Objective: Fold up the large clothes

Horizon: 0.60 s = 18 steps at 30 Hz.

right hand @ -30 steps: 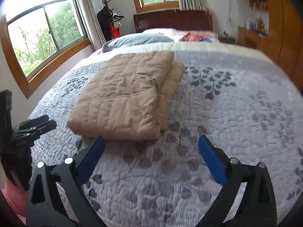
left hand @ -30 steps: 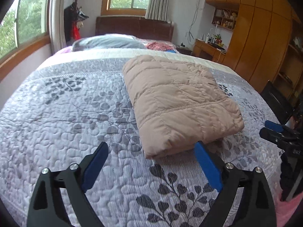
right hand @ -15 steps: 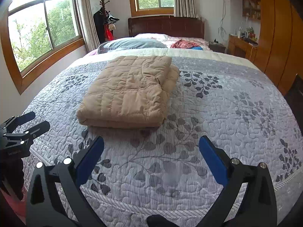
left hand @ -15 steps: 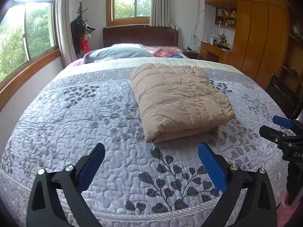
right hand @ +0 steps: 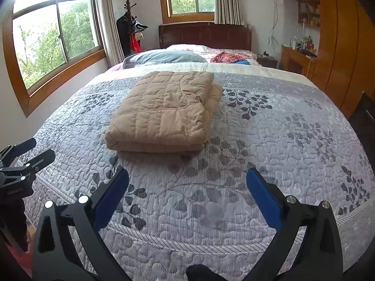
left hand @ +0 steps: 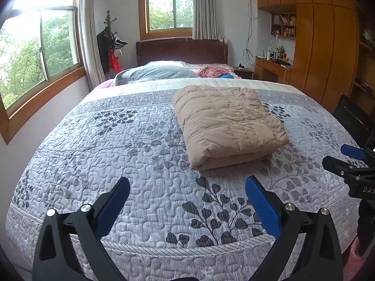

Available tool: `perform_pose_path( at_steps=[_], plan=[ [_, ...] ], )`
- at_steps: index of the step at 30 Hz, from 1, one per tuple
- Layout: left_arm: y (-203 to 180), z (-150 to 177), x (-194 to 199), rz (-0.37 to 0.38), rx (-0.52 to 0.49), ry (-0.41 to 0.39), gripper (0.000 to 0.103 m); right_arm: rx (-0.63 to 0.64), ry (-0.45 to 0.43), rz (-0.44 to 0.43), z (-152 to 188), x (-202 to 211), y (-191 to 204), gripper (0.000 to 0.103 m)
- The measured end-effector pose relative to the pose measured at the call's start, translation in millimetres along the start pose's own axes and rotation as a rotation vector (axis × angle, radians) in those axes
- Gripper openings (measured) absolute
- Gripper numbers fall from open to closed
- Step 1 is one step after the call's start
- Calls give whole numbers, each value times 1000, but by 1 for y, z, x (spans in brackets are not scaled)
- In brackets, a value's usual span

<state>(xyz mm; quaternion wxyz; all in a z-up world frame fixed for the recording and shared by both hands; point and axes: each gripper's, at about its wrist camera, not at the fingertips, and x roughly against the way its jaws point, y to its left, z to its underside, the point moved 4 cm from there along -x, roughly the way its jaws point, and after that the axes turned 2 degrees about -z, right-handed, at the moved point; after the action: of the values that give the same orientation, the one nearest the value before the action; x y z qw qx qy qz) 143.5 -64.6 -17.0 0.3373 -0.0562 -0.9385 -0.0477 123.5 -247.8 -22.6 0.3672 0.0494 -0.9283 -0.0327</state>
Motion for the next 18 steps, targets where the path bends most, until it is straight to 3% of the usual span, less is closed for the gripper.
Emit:
perform_pose_path(
  at_steps=[18],
  plan=[
    [-1,4,2,5,-2,17,99,6,19,16,4,1,2,100]
  ],
)
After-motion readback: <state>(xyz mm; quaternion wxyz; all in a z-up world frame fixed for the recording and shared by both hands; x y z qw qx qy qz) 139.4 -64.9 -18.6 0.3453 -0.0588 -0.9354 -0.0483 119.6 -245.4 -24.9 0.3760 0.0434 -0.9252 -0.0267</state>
